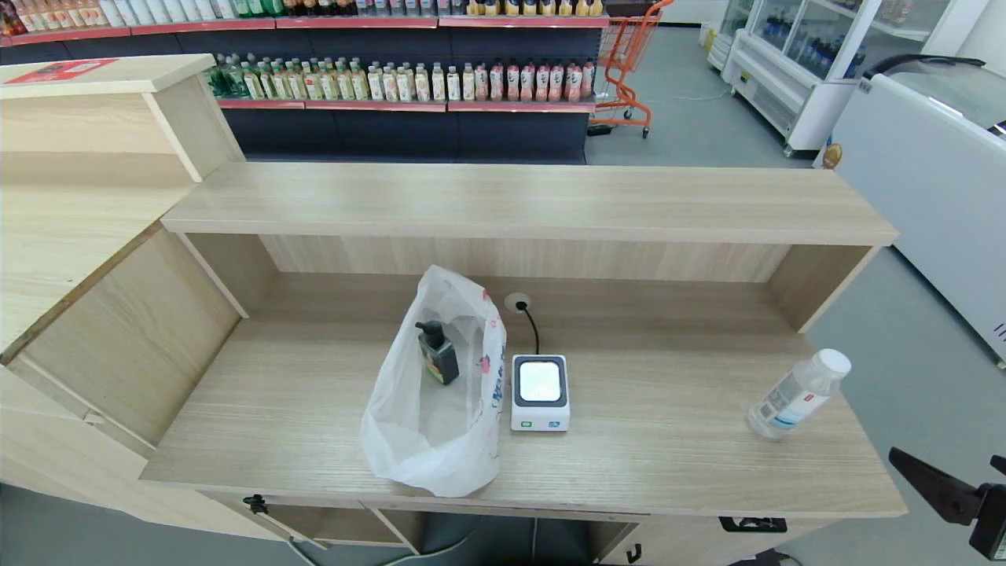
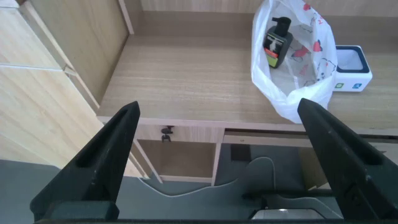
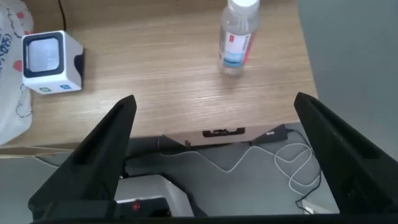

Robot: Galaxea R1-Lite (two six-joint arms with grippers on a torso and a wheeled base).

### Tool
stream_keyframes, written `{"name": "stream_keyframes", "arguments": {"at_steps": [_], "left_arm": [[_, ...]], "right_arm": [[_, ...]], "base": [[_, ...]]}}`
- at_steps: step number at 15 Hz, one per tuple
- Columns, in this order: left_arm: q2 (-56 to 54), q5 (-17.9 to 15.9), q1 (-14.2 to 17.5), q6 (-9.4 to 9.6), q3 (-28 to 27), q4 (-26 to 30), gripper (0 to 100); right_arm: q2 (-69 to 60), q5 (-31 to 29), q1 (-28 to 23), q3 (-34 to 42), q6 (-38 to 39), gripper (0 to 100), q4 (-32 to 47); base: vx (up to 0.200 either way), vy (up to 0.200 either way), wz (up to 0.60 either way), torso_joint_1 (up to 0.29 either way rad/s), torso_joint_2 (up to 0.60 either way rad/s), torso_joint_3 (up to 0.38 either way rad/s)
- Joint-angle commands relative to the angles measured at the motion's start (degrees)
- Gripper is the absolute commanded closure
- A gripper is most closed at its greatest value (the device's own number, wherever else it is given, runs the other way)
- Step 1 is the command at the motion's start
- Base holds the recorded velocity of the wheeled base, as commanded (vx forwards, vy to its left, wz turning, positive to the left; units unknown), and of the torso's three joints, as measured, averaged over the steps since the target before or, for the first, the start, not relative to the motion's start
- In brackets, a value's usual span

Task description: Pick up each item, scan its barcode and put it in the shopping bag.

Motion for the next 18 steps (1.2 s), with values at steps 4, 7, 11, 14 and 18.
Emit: {"name": "stream_keyframes", "arguments": {"at_steps": [4,7,11,14,18], "left_arm": [[0.06,0.01,0.02,0.0,0.0,-0.01,0],[0.06,0.01,0.02,0.0,0.0,-0.01,0],[-0.02,0.01,-0.07,-0.18,0.0,-0.01,0],[0.06,0.01,-0.07,-0.18,0.0,-0.01,0],[0.06,0.01,0.02,-0.18,0.0,-0.01,0]], "right_arm": [[-0.38,-0.13,-1.63,0.72,-1.2,0,-0.02],[-0.73,-0.13,-2.34,1.51,-1.29,0,0.06],[0.85,0.84,-2.51,0.28,-1.64,0,0.77],[11.58,4.35,-2.42,-4.37,-1.29,0,1.3],[27.4,4.09,0.56,-3.67,-1.81,0,-12.24]], "base": [[0.0,-0.2,0.0,0.002,0.0,0.0],[0.0,-0.2,0.0,0.001,0.0,0.001],[0.0,-0.15,0.0,-0.002,0.0,-0.001],[0.0,0.0,0.0,0.0,0.0,0.0],[0.0,0.0,0.0,0.0,0.0,0.0]]}}
